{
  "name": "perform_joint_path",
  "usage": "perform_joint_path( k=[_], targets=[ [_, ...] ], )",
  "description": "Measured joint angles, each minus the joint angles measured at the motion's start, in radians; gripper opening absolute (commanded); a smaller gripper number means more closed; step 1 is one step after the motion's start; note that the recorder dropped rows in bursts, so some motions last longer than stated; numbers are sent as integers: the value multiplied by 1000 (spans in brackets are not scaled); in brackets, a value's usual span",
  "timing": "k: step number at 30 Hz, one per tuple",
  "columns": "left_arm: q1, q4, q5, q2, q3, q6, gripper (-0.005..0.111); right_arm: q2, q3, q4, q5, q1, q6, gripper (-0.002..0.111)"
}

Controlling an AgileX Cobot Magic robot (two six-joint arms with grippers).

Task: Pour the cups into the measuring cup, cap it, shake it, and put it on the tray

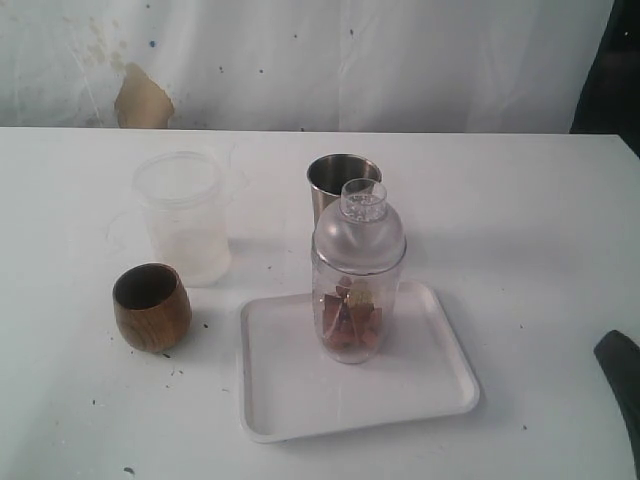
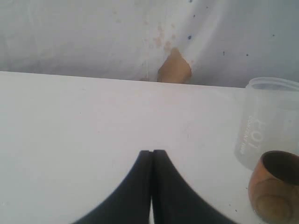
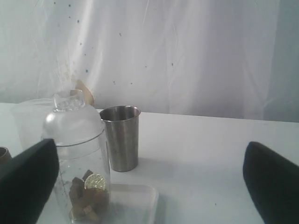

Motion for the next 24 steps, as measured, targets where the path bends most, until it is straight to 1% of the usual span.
perform_joint_path(
  k=[6, 8, 9, 10, 11, 12, 13, 14, 15, 16, 17, 18, 20, 24],
  targets=[
    [0, 0, 0, 0, 0, 0, 0, 0, 0, 0, 4, 0, -2, 100],
    [0, 0, 0, 0, 0, 0, 0, 0, 0, 44, 9, -2, -68, 100],
    [0, 0, 0, 0, 0, 0, 0, 0, 0, 170, 18, -4, -245, 100],
    [0, 0, 0, 0, 0, 0, 0, 0, 0, 275, 21, -4, -370, 100],
    [0, 0, 0, 0, 0, 0, 0, 0, 0, 517, 34, -4, -617, 100],
    [0, 0, 0, 0, 0, 0, 0, 0, 0, 635, 39, -4, -749, 100],
    [0, 0, 0, 0, 0, 0, 0, 0, 0, 830, 47, -4, -958, 100],
    [0, 0, 0, 0, 0, 0, 0, 0, 0, 928, 57, -4, -1058, 100],
    [0, 0, 0, 0, 0, 0, 0, 0, 0, 1101, 92, -4, -1247, 100],
    [0, 0, 0, 0, 0, 0, 0, 0, 0, 1203, 122, -4, -1348, 100],
    [0, 0, 0, 0, 0, 0, 0, 0, 0, 1410, 193, -4, -1541, 100],
    [0, 0, 0, 0, 0, 0, 0, 0, 0, 1559, 270, -4, -1716, 100],
    [0, 0, 0, 0, 0, 0, 0, 0, 0, 1671, 337, -15, -1865, 100],
    [0, 0, 0, 0, 0, 0, 0, 0, 0, 1716, 449, -82, -1919, 100]
  ],
)
